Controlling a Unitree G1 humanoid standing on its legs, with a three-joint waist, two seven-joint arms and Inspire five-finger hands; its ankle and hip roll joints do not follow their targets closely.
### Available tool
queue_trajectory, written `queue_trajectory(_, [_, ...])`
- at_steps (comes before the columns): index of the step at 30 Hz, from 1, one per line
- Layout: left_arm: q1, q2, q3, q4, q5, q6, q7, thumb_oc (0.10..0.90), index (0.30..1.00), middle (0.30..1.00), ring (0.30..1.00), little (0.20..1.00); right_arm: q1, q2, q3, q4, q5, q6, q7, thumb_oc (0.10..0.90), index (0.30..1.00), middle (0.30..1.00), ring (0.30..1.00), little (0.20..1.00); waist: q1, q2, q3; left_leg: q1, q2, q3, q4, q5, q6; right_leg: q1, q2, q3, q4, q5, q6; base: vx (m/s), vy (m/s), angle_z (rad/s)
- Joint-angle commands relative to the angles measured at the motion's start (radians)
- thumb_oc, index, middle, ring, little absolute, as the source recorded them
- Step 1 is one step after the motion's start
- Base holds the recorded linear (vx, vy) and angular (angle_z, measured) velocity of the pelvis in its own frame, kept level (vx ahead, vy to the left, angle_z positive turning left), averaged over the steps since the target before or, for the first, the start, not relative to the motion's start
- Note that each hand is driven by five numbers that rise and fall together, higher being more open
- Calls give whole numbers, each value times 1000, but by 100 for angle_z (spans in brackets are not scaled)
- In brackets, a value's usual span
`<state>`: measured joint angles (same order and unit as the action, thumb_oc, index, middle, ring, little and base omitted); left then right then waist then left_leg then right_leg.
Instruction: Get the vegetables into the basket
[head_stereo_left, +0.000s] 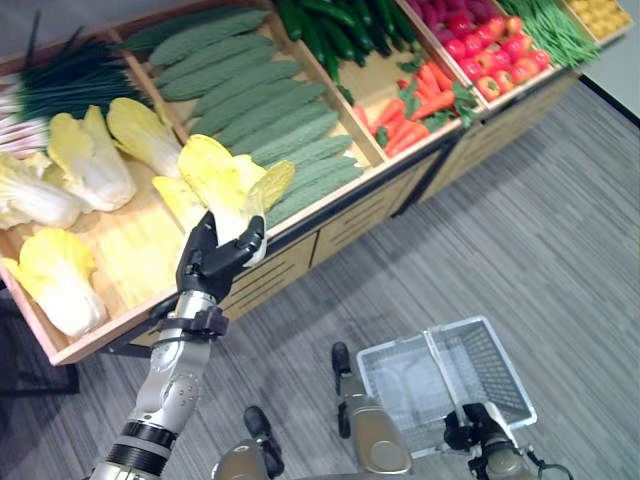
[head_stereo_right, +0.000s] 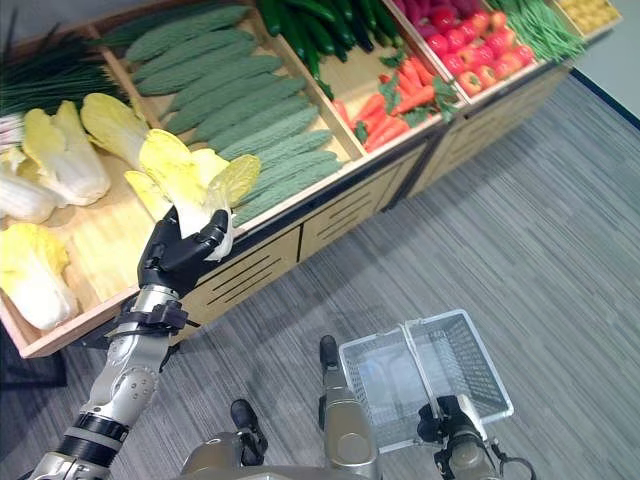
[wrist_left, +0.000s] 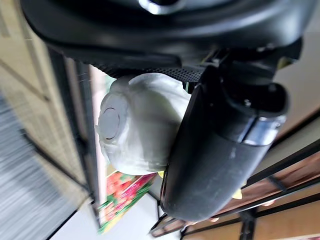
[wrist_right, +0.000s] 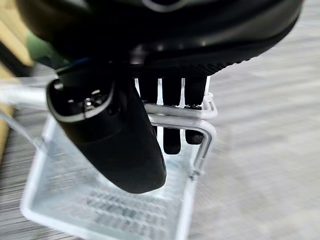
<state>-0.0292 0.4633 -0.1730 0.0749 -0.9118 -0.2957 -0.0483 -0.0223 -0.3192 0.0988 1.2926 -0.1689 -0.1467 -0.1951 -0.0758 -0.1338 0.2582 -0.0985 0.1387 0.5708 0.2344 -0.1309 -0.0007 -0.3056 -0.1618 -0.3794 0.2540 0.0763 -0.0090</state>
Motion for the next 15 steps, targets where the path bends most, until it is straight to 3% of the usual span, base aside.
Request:
queue_trajectory(1, [-42,7,79,-182,39,-71,-54,400,300,300,300,300,15,-71,46,-6,6,-7,-20,400,300,300,300,300,9,45,-70,32,2,25,-150,84,-40,155,-128,64,22,22,197,-148,156,-236])
queue_trajectory(3, [-39,13,82,-182,46,-69,-57,400,300,300,300,300,12,-74,50,-11,10,-9,-21,400,300,300,300,300,20,41,-75,41,5,69,-151,86,-35,173,-113,52,48,-3,188,-61,43,-182])
queue_trajectory(5, [-38,21,92,-183,55,-68,-57,400,300,300,300,300,8,-75,60,-21,12,-12,-21,400,300,300,300,300,36,30,-78,47,19,132,-137,94,-45,206,-91,-2,-31,-40,170,-55,-78,-60])
queue_trajectory(7, [-46,17,87,-179,55,-69,-51,400,300,300,300,300,10,-77,61,-25,11,-13,-23,400,300,300,300,300,32,31,-75,44,40,149,-115,98,-54,202,-73,-7,-55,-62,158,-33,-206,-78])
queue_trajectory(9, [-58,7,59,-171,59,-63,-51,400,300,300,300,300,28,-89,42,-21,24,-10,-27,400,300,300,300,300,11,41,-64,24,78,162,-94,131,-86,232,-32,5,-148,-84,144,-67,-306,-12])
queue_trajectory(15, [-76,-8,6,-162,53,-47,-63,400,300,300,300,300,48,-113,4,-10,59,-6,-43,400,300,300,300,300,-18,72,-44,6,138,163,-87,196,-130,236,15,34,-165,-108,118,-41,-152,-22])
